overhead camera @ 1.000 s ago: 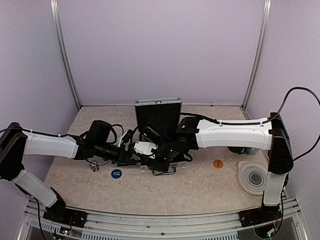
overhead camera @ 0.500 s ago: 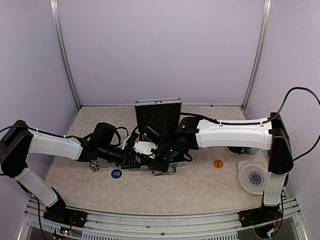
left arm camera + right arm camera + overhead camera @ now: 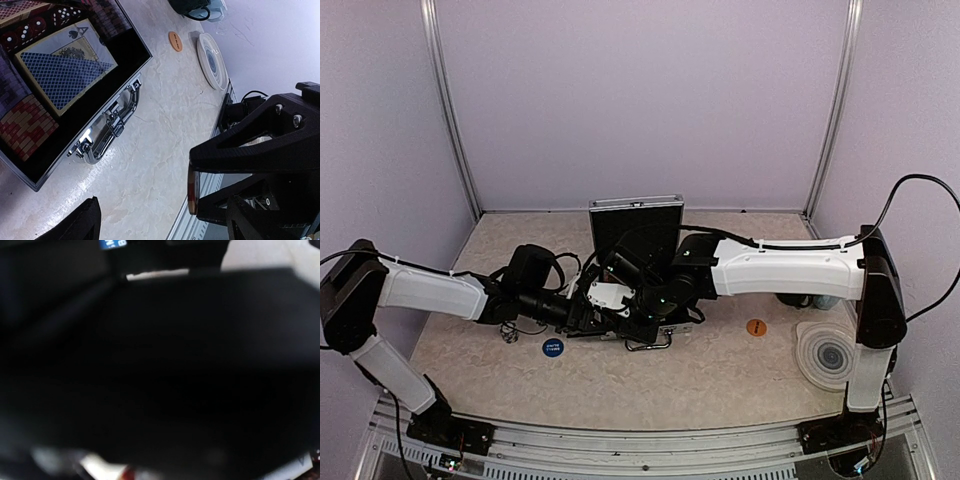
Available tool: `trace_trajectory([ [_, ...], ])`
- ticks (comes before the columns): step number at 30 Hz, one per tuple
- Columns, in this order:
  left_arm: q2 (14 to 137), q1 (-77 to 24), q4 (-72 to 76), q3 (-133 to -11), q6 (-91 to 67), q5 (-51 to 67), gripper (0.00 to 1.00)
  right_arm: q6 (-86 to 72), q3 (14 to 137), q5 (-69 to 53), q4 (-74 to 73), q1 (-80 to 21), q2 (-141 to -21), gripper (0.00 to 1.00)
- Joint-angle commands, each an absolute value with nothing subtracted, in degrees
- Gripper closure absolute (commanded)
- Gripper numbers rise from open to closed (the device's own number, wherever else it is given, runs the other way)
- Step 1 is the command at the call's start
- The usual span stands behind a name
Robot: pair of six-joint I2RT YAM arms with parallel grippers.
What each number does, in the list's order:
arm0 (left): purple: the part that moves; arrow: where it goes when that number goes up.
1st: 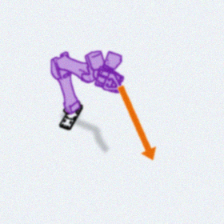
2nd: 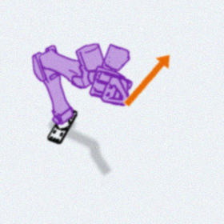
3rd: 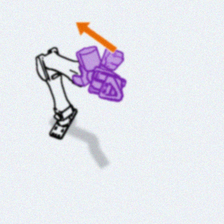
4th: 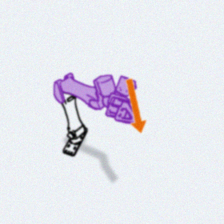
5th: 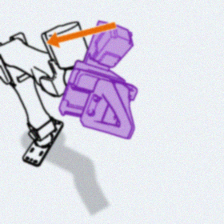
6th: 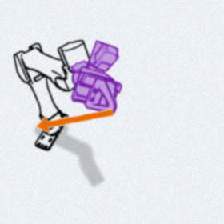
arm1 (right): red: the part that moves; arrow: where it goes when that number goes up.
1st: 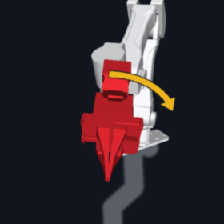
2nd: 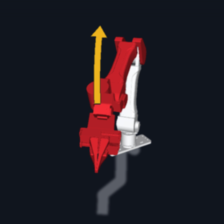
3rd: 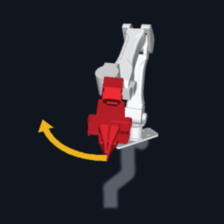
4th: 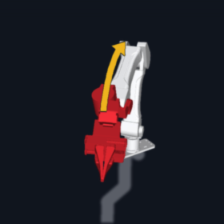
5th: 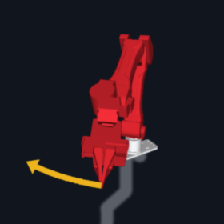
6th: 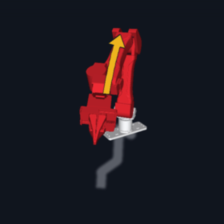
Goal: Pack up texas hold em set
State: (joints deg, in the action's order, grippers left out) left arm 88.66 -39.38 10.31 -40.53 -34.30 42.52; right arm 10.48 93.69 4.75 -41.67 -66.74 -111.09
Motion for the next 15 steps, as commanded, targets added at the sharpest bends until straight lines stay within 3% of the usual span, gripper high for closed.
trace_trajectory([
  [1, 89.52, -39.99, 12.12, -41.91, -34.5, 43.67, 0.15, 10.43, 95.32, 4.39, -41.0, -66.6, -110.94, 0.59],
  [15, 90.64, -40.52, 12.83, -42.85, -34.98, 44.16, 0.19, 10.42, 95.99, 4.28, -40.96, -66.83, -111.58, 0.59],
])
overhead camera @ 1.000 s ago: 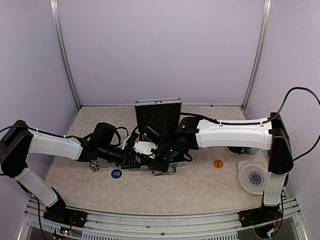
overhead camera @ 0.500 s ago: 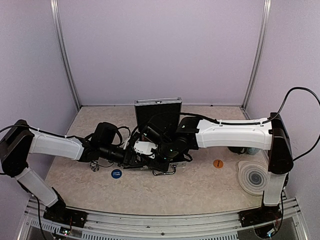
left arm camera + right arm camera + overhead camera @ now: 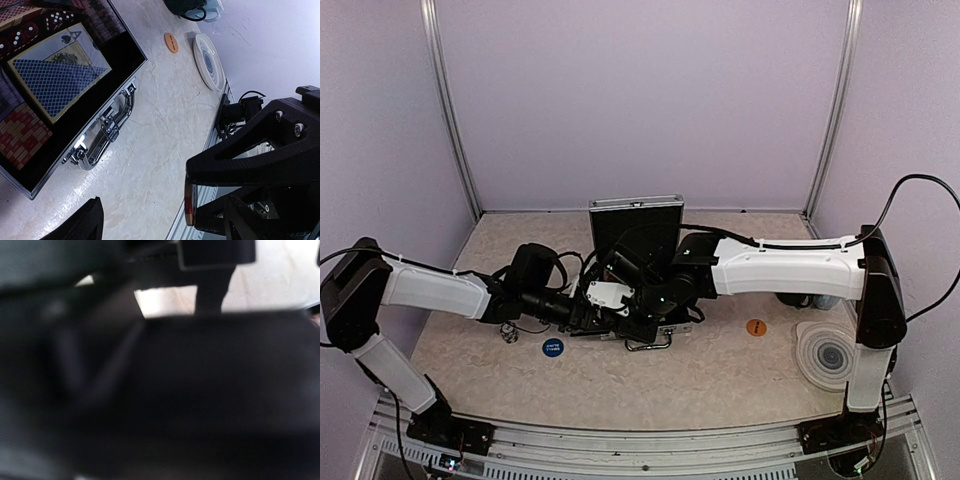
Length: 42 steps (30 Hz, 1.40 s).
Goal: Pack up texas hold em set
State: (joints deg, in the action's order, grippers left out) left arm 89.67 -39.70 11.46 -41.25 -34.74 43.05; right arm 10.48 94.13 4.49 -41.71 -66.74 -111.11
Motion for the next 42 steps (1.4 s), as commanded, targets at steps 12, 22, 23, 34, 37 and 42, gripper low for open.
trace_trajectory([
  [12, 91.4, -40.91, 13.65, -43.32, -35.44, 44.55, 0.29, 10.5, 95.89, 3.95, -40.64, -66.77, -111.73, 0.59],
  [22, 92.31, -41.48, 16.97, -43.26, -37.6, 46.3, 1.0, 10.57, 95.89, 4.43, -40.93, -66.83, -111.93, 0.58],
  [23, 92.36, -41.48, 17.12, -43.23, -37.68, 46.39, 1.0, 10.63, 95.86, 4.47, -40.96, -66.76, -111.93, 0.59],
  [34, 91.64, -41.48, 13.98, -44.3, -35.59, 45.41, 1.0, 10.8, 95.65, 5.13, -41.05, -66.71, -110.24, 0.52],
  [37, 91.17, -41.48, 8.92, -46.34, -31.96, 43.13, 1.0, 10.65, 93.6, 5.75, -38.75, -66.56, -106.8, 0.35],
  [42, 89.64, -41.48, 0.59, -50.43, -25.05, 39.14, 1.0, 9.05, 87.35, 7.01, -32.39, -64.88, -98.94, 0.15],
])
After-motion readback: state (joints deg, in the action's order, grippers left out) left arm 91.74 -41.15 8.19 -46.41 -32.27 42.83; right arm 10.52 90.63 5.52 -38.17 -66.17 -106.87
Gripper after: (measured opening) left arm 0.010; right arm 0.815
